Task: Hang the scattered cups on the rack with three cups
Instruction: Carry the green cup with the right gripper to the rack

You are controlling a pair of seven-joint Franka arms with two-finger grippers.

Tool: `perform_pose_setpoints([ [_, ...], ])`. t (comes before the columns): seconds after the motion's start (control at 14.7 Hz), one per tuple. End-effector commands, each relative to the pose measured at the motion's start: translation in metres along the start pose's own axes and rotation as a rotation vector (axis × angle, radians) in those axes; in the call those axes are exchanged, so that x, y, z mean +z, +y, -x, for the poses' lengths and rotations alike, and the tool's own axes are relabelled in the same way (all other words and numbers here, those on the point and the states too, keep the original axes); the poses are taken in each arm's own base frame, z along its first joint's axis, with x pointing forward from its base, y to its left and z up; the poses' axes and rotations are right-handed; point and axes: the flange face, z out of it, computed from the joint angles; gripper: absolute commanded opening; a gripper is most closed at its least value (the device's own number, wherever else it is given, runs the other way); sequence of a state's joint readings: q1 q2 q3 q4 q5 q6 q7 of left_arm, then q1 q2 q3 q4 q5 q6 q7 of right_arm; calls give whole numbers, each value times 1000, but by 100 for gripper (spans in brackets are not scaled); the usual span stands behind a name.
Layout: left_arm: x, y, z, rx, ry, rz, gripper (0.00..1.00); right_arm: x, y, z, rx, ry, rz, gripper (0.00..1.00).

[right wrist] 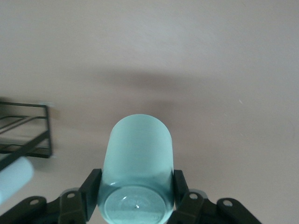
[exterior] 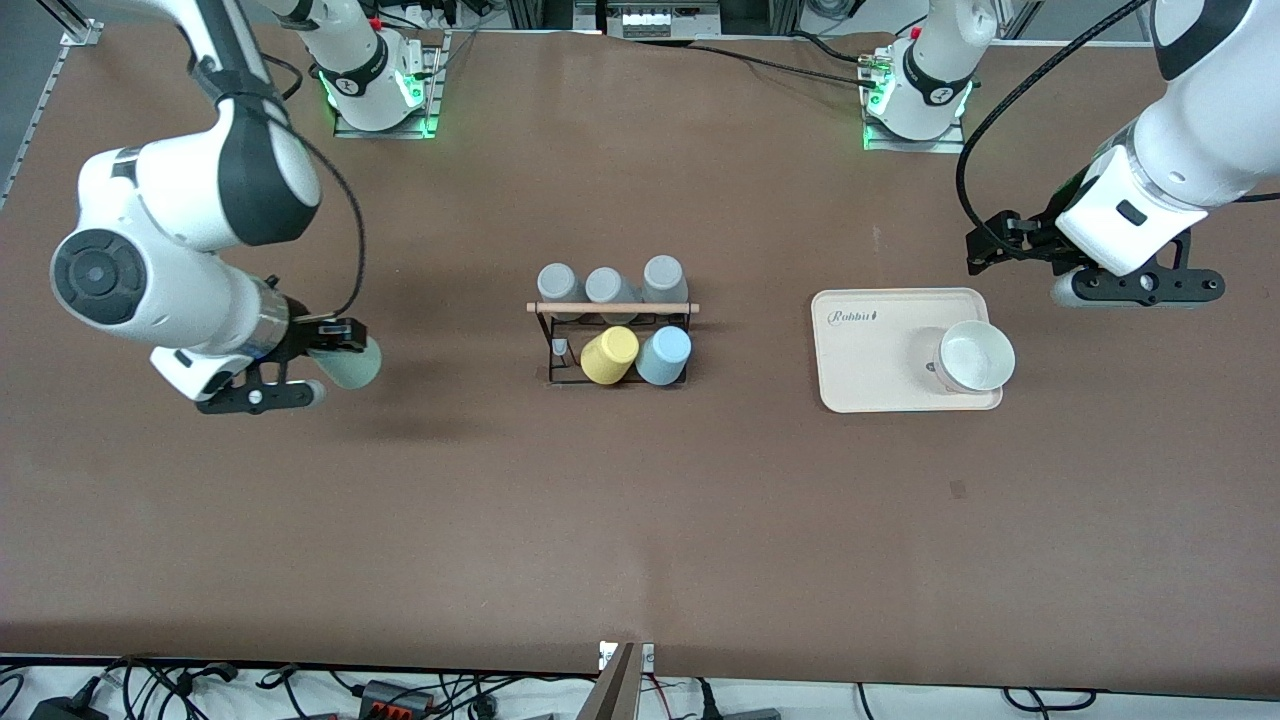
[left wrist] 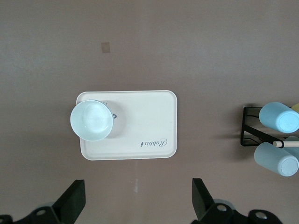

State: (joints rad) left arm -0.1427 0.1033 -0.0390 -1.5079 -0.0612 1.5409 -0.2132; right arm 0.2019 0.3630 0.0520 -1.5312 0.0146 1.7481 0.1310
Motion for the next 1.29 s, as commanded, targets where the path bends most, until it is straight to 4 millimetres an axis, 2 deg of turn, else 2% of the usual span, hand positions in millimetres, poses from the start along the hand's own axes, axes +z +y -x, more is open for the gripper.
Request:
perform_pose_setpoints([
  [0.0, -5, -1, 5, -7, 3, 22, 100, -11, -51, -15, -47, 40, -6, 21],
  [0.2, -5, -1, 6, -6, 0, 23, 100, -3, -96, -19, -105, 92, -12, 21],
  [0.41, -7, 1, 8, -2, -2, 29, 100, 8, -124, -22, -49, 128, -23, 21],
  [0.48, -7, 0, 8, -3, -2, 29, 100, 12, -140, -20, -23, 135, -28, 21],
  [0.61, -6, 0, 9, -5, -8, 28, 100, 21, -157, -18, 67, 129, -48, 21],
  [0.89, -6, 0, 11, 0, -24, 18, 100, 30, -211, 2, 107, 107, -63, 21],
  [1.09, -5, -2, 11, 80, -24, 12, 100, 31, -216, 5, 122, 103, -66, 21],
  [1.23, -5, -7, 10, 95, -25, 12, 100, 40, -231, 9, 122, 83, -77, 21],
])
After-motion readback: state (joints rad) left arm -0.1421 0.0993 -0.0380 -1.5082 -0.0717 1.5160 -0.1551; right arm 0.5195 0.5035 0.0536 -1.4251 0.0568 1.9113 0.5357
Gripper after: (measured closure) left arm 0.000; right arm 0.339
